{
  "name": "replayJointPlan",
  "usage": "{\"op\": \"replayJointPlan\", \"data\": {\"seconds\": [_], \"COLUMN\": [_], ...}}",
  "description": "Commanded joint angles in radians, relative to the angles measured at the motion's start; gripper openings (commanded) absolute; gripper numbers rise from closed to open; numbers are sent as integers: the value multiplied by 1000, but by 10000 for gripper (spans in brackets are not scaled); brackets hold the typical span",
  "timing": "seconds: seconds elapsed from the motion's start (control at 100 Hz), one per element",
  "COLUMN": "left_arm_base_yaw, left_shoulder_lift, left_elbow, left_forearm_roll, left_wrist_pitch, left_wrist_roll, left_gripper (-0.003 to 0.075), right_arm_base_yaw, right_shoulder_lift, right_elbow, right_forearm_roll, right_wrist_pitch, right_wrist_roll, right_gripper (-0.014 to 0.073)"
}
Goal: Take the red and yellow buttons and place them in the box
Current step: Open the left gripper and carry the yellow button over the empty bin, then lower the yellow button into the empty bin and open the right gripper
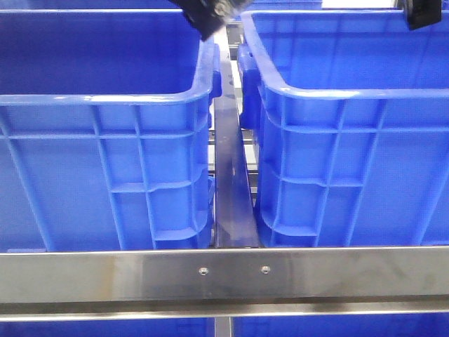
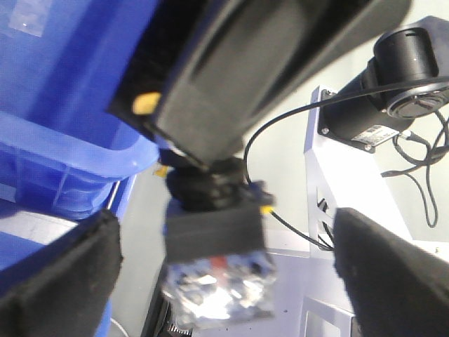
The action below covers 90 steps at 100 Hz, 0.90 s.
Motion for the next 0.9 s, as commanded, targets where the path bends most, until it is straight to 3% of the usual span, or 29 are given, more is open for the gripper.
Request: {"op": "replayJointPlan", "data": {"seconds": [0.0,0.31,0.66,0.89], "left_arm_base_yaw": [-7,-7,-7,-7], "left_shoulder_lift": [-40,-40,-40,-40], "left_elbow": [-36,-36,-36,-36], "left_forearm_roll": [-68,-83,-83,-83], "left_wrist_pitch": [10,23,23,23], "left_wrist_roll": [2,2,2,2], "left_gripper": [607,607,607,607], "right_arm_base_yaw": [-42,-217,-220,-218], "right_shoulder_lift": [-20,-20,24,153], "right_elbow": [-58,-163,-172,-225], "right_forearm_roll": [36,-138,-181,-181], "right_wrist_pitch": [-19,-139,-484,-559], "right_wrist_roll": [-48,-138,-502,-703], "right_gripper": [287,287,287,287]}}
